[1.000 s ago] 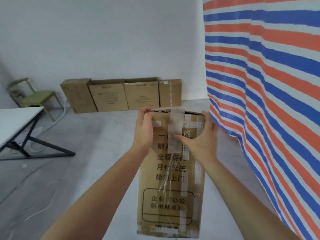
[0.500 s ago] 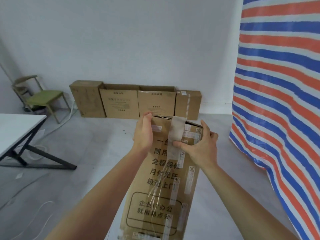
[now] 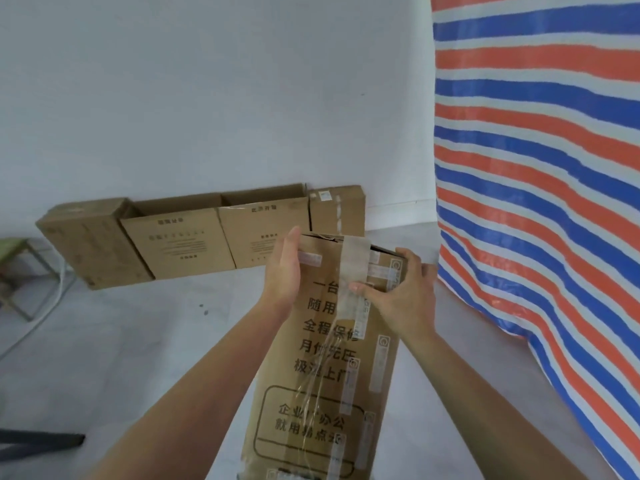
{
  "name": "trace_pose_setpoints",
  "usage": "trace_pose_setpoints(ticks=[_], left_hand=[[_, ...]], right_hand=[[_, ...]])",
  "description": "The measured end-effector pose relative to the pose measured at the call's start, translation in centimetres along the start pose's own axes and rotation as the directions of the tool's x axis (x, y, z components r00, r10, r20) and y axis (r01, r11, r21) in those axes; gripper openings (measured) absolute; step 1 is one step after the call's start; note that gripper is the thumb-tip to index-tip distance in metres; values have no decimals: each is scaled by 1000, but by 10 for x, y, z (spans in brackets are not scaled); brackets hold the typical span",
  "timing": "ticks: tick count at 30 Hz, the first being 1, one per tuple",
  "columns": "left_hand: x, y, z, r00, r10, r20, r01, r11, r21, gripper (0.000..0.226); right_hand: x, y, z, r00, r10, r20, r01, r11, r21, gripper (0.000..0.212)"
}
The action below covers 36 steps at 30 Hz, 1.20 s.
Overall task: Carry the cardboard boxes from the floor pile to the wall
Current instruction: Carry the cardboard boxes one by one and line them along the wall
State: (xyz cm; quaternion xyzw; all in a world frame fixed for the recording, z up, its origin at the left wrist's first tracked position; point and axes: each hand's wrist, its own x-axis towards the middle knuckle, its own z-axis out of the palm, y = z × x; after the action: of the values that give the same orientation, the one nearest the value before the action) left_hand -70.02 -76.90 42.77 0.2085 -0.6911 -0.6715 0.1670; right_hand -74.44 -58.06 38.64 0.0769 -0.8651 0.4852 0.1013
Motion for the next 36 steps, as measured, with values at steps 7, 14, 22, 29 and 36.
trace_pose_setpoints(ticks=[7,14,22,29,36], left_hand=[[148,-3,60,993,-57,-102,59,998,14,30],[285,-11,92,992,-107,-62,110,993,51,27],[482,-36,145,980,-161,118,160,987,15,26],[628,-27,229,930,-147,337,98,983,156,19],[754,-61,348,847,-276,455,175,952,252,34]], right_hand=[[147,31,48,1000,-10,17,9,1000,25,100],[266,50,101,1000,-10,3,10,1000,-4,98],[432,80,165,996,82,-26,-83,994,-71,92],[561,114,181,955,235,-178,-259,958,-123,95],[687,207,197,886,408,-221,-433,898,-76,94]])
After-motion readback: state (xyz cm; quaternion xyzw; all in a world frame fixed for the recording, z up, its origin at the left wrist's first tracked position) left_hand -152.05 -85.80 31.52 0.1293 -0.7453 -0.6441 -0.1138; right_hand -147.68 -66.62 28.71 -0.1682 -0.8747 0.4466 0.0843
